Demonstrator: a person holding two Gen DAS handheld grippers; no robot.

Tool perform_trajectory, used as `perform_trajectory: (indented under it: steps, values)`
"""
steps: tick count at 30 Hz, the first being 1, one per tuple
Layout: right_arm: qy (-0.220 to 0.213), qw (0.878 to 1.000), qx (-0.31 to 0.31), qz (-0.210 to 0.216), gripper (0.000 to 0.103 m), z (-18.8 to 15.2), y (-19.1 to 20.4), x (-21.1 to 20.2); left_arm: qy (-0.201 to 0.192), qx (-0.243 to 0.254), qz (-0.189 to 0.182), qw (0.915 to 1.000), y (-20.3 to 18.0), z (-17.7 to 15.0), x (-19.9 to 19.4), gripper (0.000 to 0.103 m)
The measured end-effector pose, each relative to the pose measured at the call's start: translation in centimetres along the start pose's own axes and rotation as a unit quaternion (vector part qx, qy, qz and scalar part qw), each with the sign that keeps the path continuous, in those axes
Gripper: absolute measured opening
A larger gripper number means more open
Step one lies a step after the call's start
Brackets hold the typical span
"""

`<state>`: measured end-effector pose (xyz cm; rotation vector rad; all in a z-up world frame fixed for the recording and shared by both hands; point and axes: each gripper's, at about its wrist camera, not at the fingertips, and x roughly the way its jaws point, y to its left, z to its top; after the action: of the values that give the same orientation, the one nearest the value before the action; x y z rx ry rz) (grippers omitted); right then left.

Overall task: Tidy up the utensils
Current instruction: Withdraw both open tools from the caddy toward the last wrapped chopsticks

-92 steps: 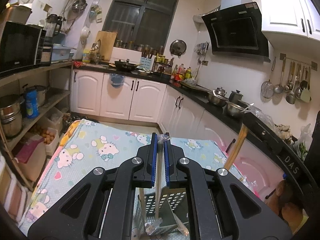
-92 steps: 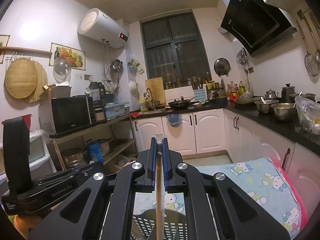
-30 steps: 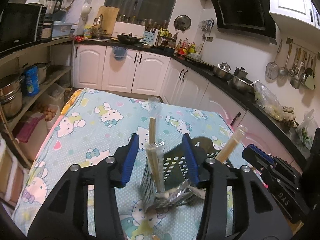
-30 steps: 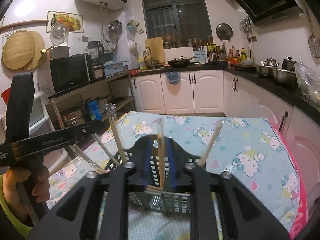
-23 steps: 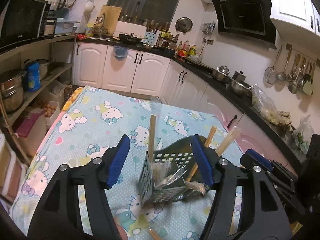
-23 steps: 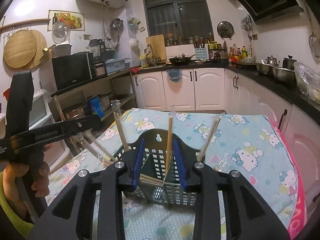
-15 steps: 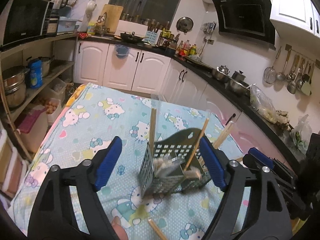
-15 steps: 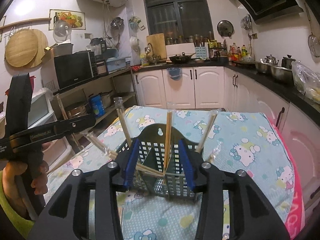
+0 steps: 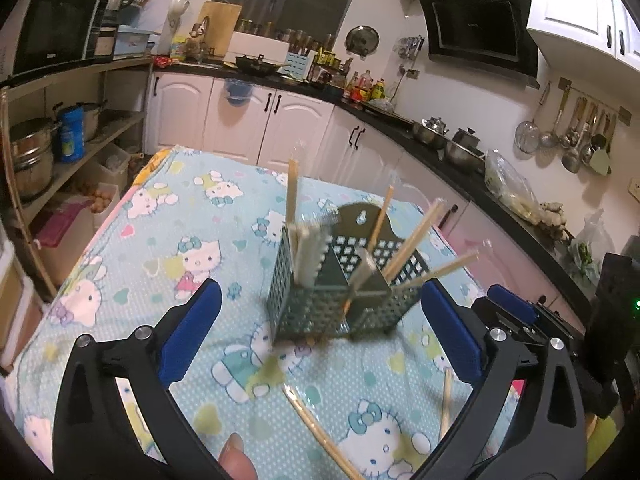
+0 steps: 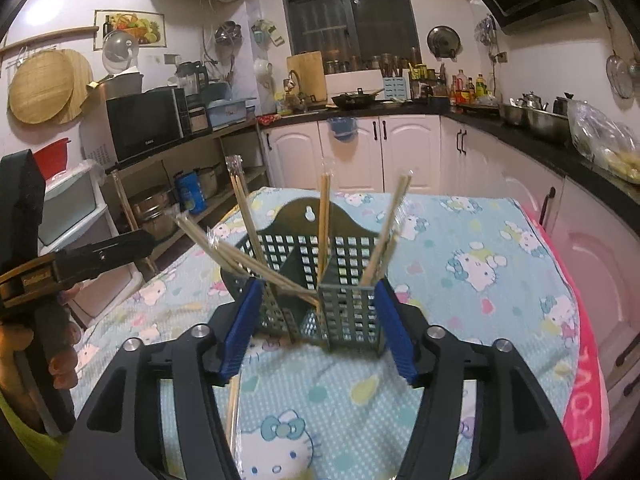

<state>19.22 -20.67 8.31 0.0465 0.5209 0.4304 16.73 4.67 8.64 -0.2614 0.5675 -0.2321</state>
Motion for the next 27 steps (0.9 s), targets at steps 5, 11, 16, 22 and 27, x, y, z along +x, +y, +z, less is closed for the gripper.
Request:
perform_trajectory:
  steps: [5, 11, 16, 22, 27]
  values:
    - [0.009, 1.0, -0.002, -0.009, 0.059, -1.7, -0.3, -0.6, 0.014, -0.001, -0.002, 0.9999, -0.2, -1.7, 0.2, 0.091]
    - [0.026, 1.0, 0.009, -0.015, 0.06, -3.5, -0.8, -0.6, 0.036, -0.002, -0.003, 0.9994, -0.4, -3.6, 0.9, 0.091]
    - [0.044, 0.999, 0.018, -0.018, 0.06, -5.0, -1.3, -0.4, 0.053, -0.004, -0.002, 0.9986, -0.4, -5.1, 1.5, 0.091]
    - [0.063, 0.997, 0.027, -0.029, 0.06, -6.6, -2.2, -0.3, 0.076, -0.008, 0.001, 0.9971, -0.1, -7.0, 2.4, 0.091]
    - [0.075, 0.996, 0.035, -0.037, 0.06, -7.9, -3.2, -0.5, 0.096, -0.008, 0.002, 0.9954, -0.4, -8.5, 3.3, 0.091]
